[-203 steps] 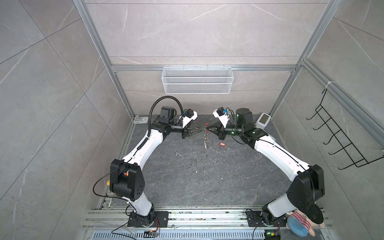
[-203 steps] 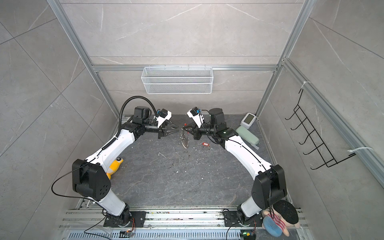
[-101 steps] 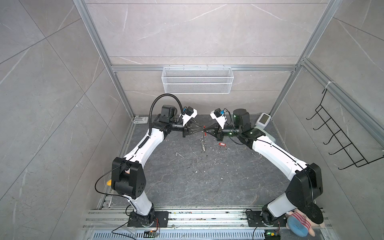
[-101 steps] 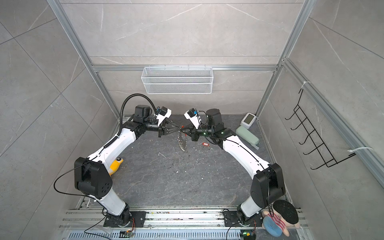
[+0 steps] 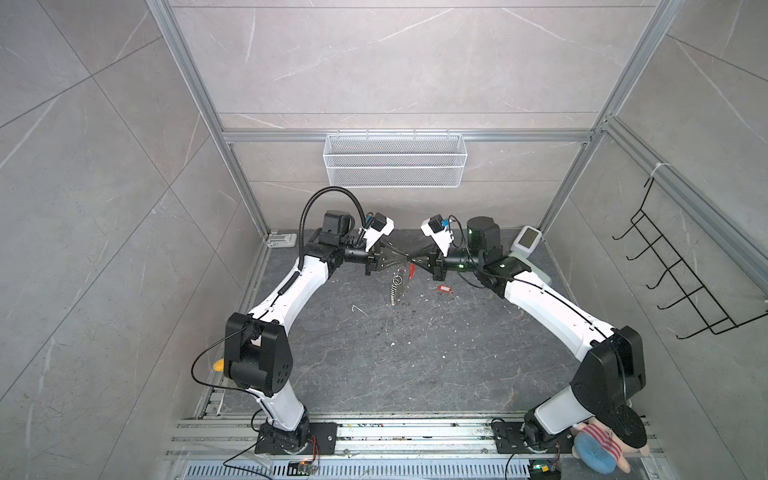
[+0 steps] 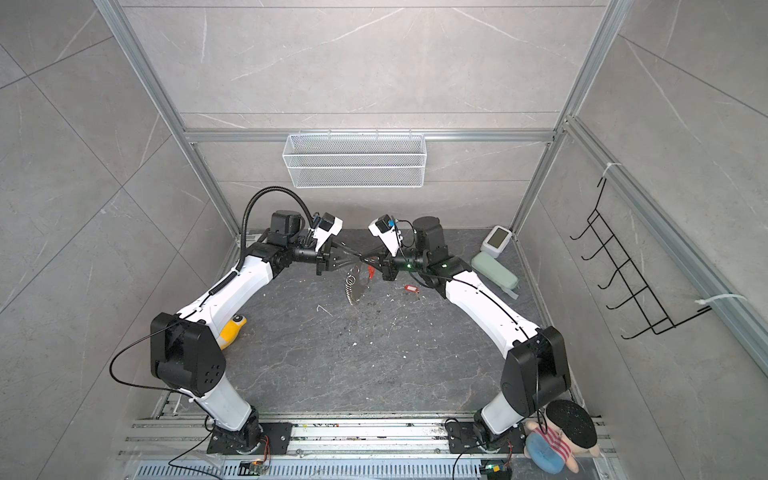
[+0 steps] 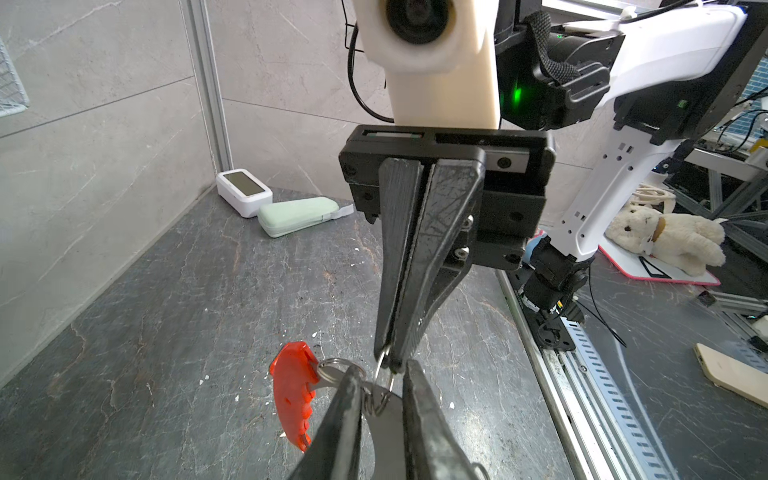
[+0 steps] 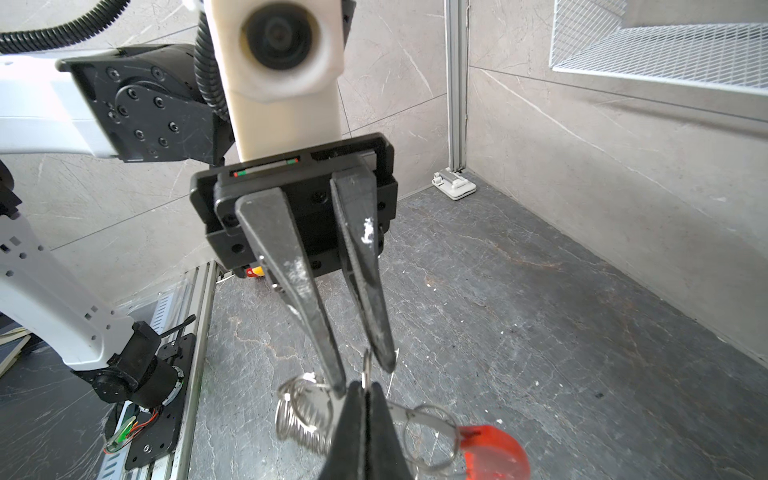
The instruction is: Put the keys on the keyring
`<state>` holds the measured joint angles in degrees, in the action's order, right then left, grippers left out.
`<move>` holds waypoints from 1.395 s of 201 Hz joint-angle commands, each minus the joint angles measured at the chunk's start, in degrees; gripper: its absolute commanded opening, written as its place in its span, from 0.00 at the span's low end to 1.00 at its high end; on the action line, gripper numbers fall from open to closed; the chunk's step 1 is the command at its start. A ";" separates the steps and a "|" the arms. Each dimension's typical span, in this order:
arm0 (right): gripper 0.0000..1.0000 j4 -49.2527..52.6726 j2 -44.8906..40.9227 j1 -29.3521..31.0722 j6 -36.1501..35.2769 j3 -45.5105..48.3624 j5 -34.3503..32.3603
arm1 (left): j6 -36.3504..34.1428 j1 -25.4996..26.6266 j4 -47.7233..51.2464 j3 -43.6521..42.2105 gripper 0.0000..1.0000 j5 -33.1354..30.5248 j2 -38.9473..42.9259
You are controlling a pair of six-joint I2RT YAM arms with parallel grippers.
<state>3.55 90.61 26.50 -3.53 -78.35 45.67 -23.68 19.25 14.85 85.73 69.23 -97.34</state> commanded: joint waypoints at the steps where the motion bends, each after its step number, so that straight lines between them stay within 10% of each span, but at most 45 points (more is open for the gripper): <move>1: 0.00 -3.53 -0.60 0.25 1.33 -1.88 0.30 | 1.08 0.01 -0.43 2.40 0.13 3.09 -0.77; 97: 0.00 -8.74 -0.70 0.06 5.99 -0.28 -1.82 | 1.56 -0.03 0.84 2.00 0.00 3.84 -0.19; 167: 0.29 -14.73 -4.22 -7.81 22.07 5.27 -5.24 | 27.29 -0.26 -14.76 -0.59 0.00 -2.09 0.55; 280: 0.32 10.15 3.51 -11.85 17.93 10.04 -26.00 | 29.77 -0.21 -17.58 -5.12 0.00 -8.74 2.76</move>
<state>6.87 91.70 14.46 16.49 -70.00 23.97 4.54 18.87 -0.16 80.95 62.94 -97.76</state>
